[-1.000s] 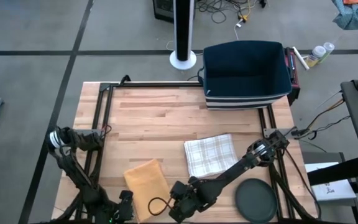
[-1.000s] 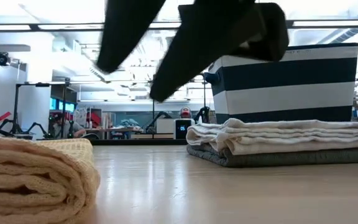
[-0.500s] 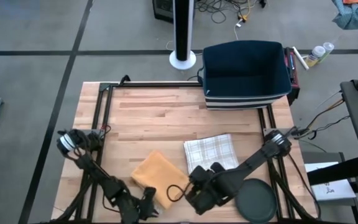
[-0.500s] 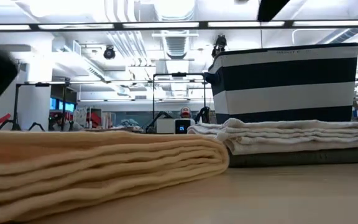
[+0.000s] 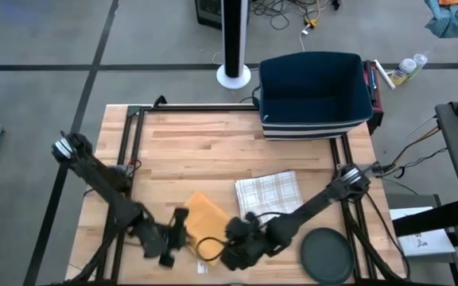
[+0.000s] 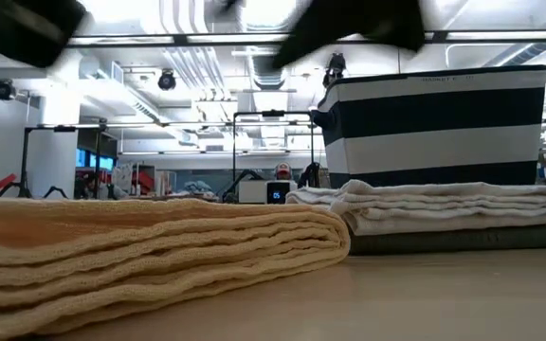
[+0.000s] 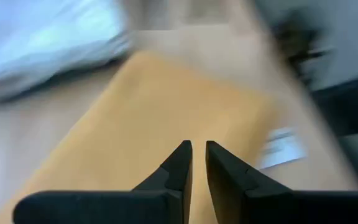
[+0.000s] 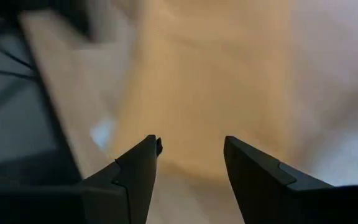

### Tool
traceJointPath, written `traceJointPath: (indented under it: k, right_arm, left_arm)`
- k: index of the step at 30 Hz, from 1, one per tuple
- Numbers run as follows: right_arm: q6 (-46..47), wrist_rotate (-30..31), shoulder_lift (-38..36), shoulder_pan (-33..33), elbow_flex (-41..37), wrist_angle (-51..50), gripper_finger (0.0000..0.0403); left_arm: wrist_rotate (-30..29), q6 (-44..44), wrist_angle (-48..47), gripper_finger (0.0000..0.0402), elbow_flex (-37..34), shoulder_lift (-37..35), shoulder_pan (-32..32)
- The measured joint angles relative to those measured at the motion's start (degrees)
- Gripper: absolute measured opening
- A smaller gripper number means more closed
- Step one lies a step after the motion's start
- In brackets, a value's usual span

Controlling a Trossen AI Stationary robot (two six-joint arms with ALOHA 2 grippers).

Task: Fold kitchen towel into neat rectangle
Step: Fold the orange towel

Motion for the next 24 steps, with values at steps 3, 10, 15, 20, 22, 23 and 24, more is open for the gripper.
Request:
traceJointPath:
  k: [3, 10, 15, 20, 22, 23, 24]
  right_arm:
    - [-7.05, -0.19, 3.94, -0.19, -1.67, 16.39, 0.0181]
    - [-13.62, -0.56, 12.44, -0.41, 1.24, 22.07, 0.0172]
    - [-13.61, -5.61, 14.28, -0.81, 2.79, 17.99, 0.0154]
    - [-13.66, -6.13, 14.32, -1.02, 2.68, 10.04, 0.0139]
    - [-13.9, -6.07, 14.17, -1.16, 2.68, 7.6, 0.0134]
    - [-14.5, -6.03, 14.13, -1.24, 2.68, 7.27, 0.0131]
    - [-15.53, -6.11, 14.1, -1.32, 2.68, 7.13, 0.0129]
  left_arm:
    - [-4.17, -4.16, 3.51, 0.0037, -6.98, -2.17, 3.44]
    - [-5.39, -14.45, 11.79, 0.0037, -19.19, -1.78, 4.65]
    - [-1.47, -22.18, 11.33, 0.0037, -21.28, -1.7, 1.19]
    - [-1.61, -32.4, 9.6, 0.0037, -20.54, -1.59, -5.7]
    - [-1.94, -35.63, 9.27, 0.0037, -19.6, -1.53, -9.28]
    - [-2.44, -36.98, 9.34, 0.0037, -18.81, -1.21, -10.95]
    - [-3.23, -37.86, 9.31, 0.0037, -17.77, -0.73, -12.56]
